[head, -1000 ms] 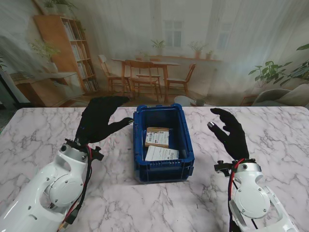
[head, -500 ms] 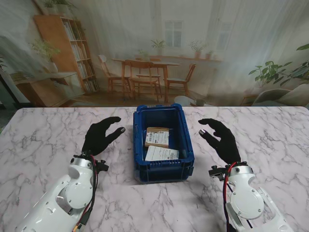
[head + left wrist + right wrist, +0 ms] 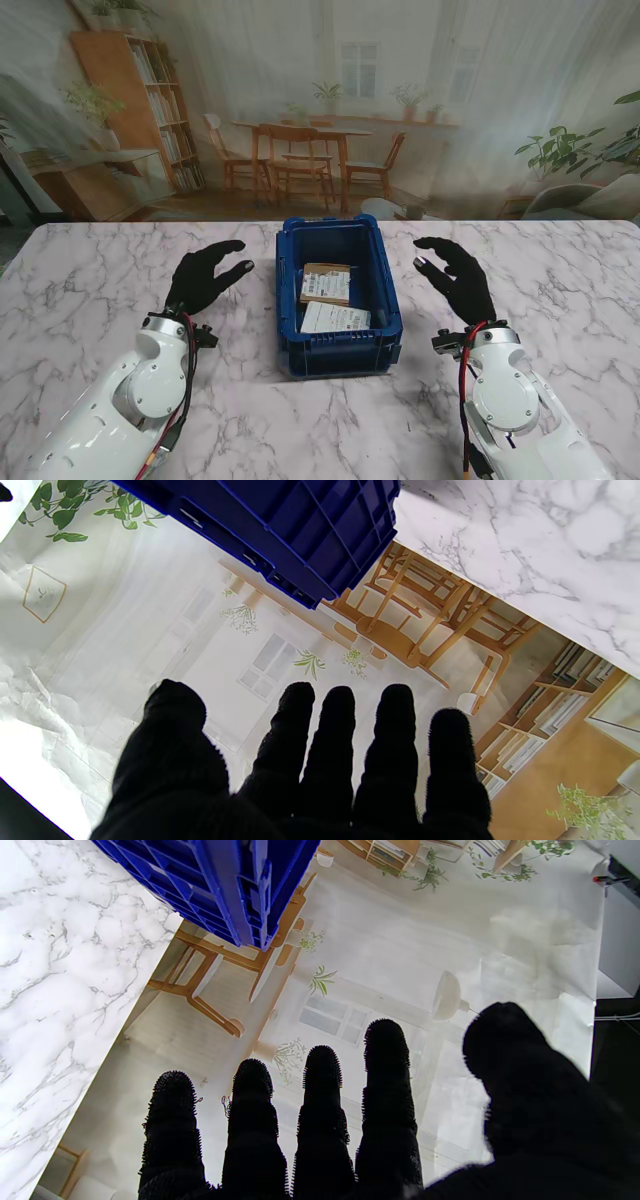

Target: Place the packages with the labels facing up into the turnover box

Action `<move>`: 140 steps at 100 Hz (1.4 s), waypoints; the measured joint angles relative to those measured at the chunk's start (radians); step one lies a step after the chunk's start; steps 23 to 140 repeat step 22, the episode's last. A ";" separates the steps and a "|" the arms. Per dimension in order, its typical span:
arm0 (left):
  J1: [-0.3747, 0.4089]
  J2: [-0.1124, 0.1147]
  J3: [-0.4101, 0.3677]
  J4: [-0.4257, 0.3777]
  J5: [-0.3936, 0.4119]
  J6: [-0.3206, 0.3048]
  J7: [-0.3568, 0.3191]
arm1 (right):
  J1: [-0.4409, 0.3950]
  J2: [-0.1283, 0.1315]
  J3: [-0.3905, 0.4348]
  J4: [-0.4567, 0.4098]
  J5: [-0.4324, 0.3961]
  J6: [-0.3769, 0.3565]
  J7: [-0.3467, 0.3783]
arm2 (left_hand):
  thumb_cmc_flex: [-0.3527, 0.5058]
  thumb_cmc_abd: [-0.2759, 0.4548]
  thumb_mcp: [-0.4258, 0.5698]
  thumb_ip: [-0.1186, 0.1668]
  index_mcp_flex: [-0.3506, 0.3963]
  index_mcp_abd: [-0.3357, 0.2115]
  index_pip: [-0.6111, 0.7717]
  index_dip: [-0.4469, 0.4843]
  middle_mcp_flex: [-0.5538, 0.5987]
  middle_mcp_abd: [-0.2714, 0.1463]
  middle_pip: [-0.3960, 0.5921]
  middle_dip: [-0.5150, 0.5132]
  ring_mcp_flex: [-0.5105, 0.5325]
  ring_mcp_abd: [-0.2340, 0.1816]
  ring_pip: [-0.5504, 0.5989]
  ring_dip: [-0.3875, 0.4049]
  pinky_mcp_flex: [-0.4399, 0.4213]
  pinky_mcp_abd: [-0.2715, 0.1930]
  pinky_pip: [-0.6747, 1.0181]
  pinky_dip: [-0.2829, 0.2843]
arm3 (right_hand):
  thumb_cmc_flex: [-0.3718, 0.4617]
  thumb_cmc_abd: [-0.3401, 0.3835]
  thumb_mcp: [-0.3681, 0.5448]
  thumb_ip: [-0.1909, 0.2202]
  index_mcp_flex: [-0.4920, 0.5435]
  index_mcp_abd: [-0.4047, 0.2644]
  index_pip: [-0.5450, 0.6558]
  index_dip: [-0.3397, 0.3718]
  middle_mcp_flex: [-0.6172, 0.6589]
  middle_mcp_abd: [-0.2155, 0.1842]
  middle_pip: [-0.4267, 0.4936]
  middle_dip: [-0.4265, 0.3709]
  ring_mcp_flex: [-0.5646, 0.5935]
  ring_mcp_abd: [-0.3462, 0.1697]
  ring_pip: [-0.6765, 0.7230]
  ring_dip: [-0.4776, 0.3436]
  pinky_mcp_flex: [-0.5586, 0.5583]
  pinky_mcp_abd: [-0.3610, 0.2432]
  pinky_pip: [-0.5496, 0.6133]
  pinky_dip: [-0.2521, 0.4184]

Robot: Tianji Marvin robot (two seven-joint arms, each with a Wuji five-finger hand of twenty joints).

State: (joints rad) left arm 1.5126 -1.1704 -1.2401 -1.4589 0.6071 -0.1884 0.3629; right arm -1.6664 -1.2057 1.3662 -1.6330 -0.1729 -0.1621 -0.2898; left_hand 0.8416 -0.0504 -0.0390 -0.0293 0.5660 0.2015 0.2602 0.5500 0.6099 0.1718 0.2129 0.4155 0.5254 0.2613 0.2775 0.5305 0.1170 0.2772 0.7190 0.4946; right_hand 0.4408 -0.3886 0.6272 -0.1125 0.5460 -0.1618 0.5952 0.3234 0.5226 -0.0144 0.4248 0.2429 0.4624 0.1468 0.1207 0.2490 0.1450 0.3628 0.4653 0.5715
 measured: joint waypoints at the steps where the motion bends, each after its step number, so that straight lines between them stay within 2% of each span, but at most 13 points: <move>1: 0.000 0.000 -0.001 0.000 0.001 0.001 0.000 | 0.000 0.000 -0.001 0.000 -0.001 0.003 0.000 | 0.000 0.000 0.000 0.000 0.000 0.000 0.000 0.000 0.000 0.000 0.000 0.002 0.000 0.000 0.000 0.000 0.000 0.000 0.000 0.000 | 0.000 0.000 0.000 0.000 0.000 0.000 0.000 0.000 0.000 0.000 0.000 0.000 0.000 0.000 0.000 0.000 0.000 0.000 0.000 0.000; 22: 0.017 0.007 -0.019 -0.019 0.003 0.007 -0.023 | -0.018 -0.004 0.001 -0.022 0.004 0.010 -0.001 | 0.000 0.000 0.000 0.000 0.000 0.000 -0.003 0.000 0.000 0.000 0.000 0.003 0.000 0.001 0.000 0.000 -0.002 0.011 0.000 0.001 | 0.000 0.000 0.006 0.000 0.000 0.014 0.000 0.000 0.000 0.002 0.000 0.000 0.000 0.000 0.000 0.000 0.002 0.000 0.000 0.001; 140: 0.017 0.007 -0.019 -0.019 0.003 0.007 -0.023 | -0.018 -0.004 0.001 -0.022 0.004 0.010 -0.001 | 0.000 0.000 0.000 0.000 0.000 0.000 -0.003 0.000 0.000 0.000 0.000 0.003 0.000 0.001 0.000 0.000 -0.002 0.011 0.000 0.001 | 0.000 0.000 0.006 0.000 0.000 0.014 0.000 0.000 0.000 0.002 0.000 0.000 0.000 0.000 0.000 0.000 0.002 0.000 0.000 0.001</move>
